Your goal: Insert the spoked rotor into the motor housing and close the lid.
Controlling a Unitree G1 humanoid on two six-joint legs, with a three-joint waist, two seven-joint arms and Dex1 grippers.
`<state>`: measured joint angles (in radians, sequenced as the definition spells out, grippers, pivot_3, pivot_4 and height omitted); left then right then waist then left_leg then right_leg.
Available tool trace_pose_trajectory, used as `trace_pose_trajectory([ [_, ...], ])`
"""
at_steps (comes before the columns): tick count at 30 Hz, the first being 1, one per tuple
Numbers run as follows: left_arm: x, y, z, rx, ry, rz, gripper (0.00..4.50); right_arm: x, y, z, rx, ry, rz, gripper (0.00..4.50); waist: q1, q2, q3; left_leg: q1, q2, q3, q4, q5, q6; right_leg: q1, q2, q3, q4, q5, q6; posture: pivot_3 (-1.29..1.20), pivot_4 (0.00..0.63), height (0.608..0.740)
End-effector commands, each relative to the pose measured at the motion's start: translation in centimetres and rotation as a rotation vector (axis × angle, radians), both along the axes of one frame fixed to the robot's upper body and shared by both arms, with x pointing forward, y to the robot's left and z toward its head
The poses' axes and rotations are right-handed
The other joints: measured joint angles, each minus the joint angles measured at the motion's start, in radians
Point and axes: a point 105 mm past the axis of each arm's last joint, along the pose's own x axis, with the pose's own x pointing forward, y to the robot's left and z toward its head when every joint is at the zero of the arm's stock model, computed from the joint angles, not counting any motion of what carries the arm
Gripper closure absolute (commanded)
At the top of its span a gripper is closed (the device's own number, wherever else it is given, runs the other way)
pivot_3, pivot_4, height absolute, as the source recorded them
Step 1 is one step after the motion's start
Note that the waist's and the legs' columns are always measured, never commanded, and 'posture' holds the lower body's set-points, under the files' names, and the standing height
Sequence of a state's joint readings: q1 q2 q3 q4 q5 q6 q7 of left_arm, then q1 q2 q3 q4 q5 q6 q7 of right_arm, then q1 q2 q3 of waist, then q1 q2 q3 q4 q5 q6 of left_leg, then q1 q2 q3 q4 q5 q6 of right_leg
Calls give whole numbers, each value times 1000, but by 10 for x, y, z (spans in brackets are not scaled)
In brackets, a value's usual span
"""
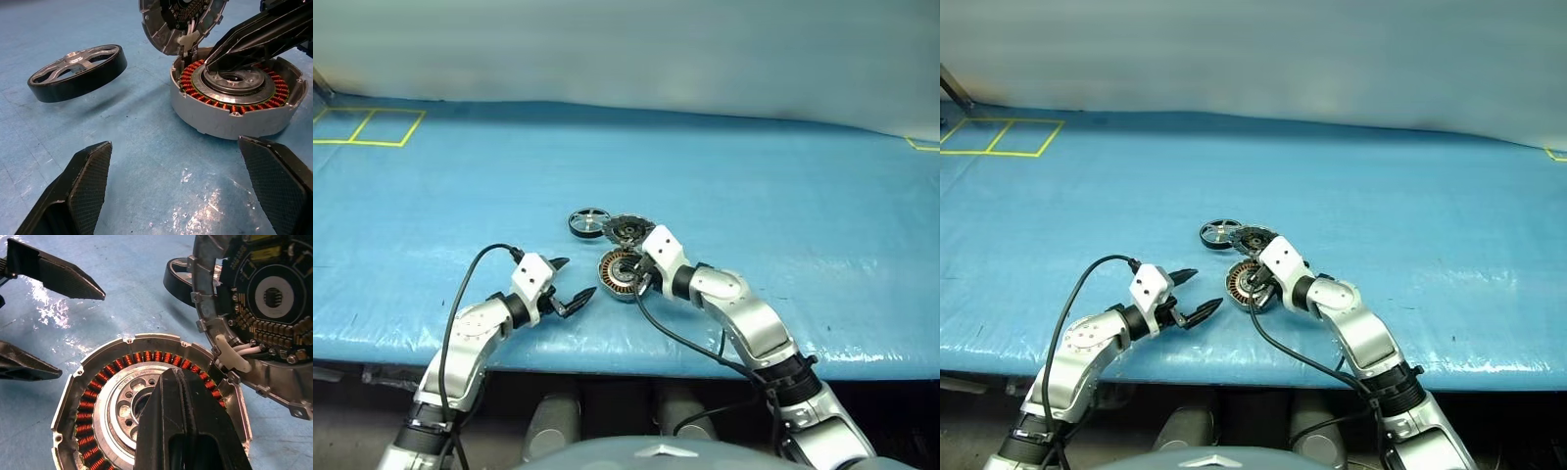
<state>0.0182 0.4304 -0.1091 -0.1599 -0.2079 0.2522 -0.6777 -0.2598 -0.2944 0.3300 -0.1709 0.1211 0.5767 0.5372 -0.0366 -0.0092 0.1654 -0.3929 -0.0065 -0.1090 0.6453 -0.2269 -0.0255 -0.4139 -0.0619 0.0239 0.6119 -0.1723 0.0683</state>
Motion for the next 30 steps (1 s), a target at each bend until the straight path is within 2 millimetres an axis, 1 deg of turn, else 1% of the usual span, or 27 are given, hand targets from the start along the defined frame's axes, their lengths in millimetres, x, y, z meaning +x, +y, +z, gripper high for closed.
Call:
trace_pose_trajectory([
  [1, 1, -2, 7, -6, -32, -13, 0, -1, -5, -2, 3, 31, -20, 4471, 0, 0, 0, -1, 0, 0, 1, 0, 0, 0, 0, 0, 0, 0, 0, 0, 150, 740],
  [4, 2, -3, 7, -11, -33, -12, 0, -2, -2, 21, 87, -21, -2, 4471, 1, 0, 1, -1, 0, 0, 1, 0, 0, -1, 0, 0, 0, 0, 0, 0, 150, 740],
  [8, 1, -4, 6, -14, -28, -19, 0, -9, -6, 42, 128, -80, 17, 4471, 1, 1, 2, -3, 0, 0, -2, 0, 0, -3, 0, 0, 0, 0, 0, 0, 150, 740],
  [11, 1, -5, 6, -22, -25, -23, 0, -12, -13, 51, 134, -110, -1, 4471, 1, 1, 2, -3, 0, 0, -4, 0, 0, -4, 0, 0, 0, -1, -1, 0, 150, 740],
  [13, 1, -7, 7, -32, -25, -32, 0, -12, -24, 54, 115, -127, -39, 4471, 1, 1, 2, -3, 0, 0, -4, 0, 0, -4, 0, 0, 0, -1, -1, 0, 150, 740],
  [16, 0, -9, 9, -49, -32, -48, 0, -15, -41, 52, 72, -126, -78, 4471, 5, 1, 2, -3, 0, 0, -3, 0, 0, -3, 0, 0, -1, -1, -1, 0, 150, 740],
  [20, -2, -13, 11, -56, -39, -93, 0, -9, -83, 44, 18, -120, -252, 4471, 7, 1, 2, -3, 0, 0, -2, 0, 0, -3, 0, 0, -1, -1, -1, 0, 150, 740],
  [22, -2, -14, 13, -72, -46, -112, 0, -9, -100, 41, 15, -108, -322, 4471, 9, 1, 2, -3, 0, 0, -2, 0, 0, -3, 0, 0, -1, -1, -1, 0, 150, 740],
  [26, -1, -15, 16, -71, -64, -133, 0, -6, -118, 29, 61, -64, -420, 4471, 8, 0, 2, -3, 0, 0, -3, 0, 0, -3, 0, 0, -1, -1, -1, 0, 150, 740],
  [27, 0, -15, 16, -68, -66, -135, 0, -6, -120, 26, 82, -51, -435, 4471, 8, 0, 2, -3, 0, 0, -3, 0, 0, -3, 0, 0, -1, -1, -1, 0, 150, 740],
  [29, 1, -16, 16, -68, -68, -138, 0, -5, -123, 15, 67, -20, -446, 4471, 7, 0, 2, -3, 0, 1, -3, 0, 0, -3, 0, 0, -1, -1, -1, 0, 150, 740],
  [30, 2, -16, 17, -65, -73, -139, 0, -6, -122, 10, 66, -5, -442, 4308, 7, 0, 2, -3, 0, 1, -3, 0, 0, -3, 0, 0, -1, -1, -1, 0, 150, 740],
])
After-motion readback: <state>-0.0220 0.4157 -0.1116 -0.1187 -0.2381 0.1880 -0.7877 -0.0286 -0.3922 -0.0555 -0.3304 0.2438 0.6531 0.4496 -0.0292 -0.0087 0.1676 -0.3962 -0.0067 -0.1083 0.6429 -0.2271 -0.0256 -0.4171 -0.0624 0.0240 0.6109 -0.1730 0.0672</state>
